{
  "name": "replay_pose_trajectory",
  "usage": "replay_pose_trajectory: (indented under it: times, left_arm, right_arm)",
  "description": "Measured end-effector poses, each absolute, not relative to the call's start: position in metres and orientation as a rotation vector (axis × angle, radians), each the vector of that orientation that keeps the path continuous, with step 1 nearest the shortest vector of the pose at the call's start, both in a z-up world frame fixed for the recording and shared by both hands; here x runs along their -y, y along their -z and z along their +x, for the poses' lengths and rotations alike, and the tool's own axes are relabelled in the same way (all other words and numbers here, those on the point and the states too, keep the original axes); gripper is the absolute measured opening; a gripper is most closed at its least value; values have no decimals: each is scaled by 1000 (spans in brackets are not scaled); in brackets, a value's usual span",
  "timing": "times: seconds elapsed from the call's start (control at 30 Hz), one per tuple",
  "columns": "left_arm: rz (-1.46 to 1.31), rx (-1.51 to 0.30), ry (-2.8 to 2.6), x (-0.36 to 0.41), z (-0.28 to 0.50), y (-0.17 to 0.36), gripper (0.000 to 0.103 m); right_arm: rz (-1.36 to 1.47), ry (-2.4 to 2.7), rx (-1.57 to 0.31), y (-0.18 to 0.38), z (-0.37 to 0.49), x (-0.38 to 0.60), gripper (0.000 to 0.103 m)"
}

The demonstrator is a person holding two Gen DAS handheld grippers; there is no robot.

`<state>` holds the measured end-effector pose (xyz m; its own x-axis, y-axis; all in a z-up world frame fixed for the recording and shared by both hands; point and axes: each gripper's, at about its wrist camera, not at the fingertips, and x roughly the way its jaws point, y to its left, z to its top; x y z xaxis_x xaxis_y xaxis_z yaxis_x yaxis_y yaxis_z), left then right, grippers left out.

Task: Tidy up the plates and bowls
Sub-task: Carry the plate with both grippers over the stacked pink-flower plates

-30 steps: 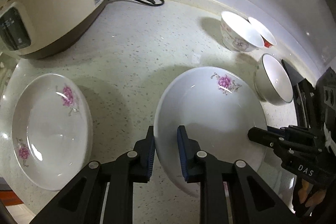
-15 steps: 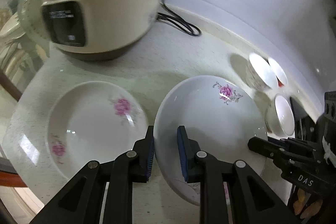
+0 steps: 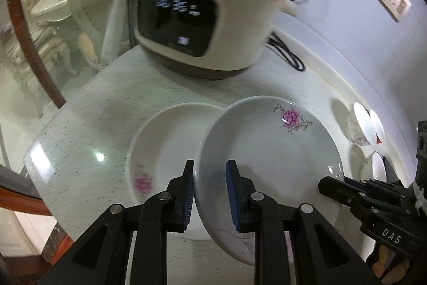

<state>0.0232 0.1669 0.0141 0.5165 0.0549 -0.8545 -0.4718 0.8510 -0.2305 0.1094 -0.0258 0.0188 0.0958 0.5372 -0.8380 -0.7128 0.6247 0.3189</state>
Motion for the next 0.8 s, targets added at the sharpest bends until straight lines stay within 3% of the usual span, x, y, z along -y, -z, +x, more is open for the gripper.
replay_pose_trajectory:
  times: [0.8]
  left_arm:
    - [-518,-1003,-454,-211,15,4,25]
  right_arm:
    - [-267,-989,-1173,1,108,-38,18]
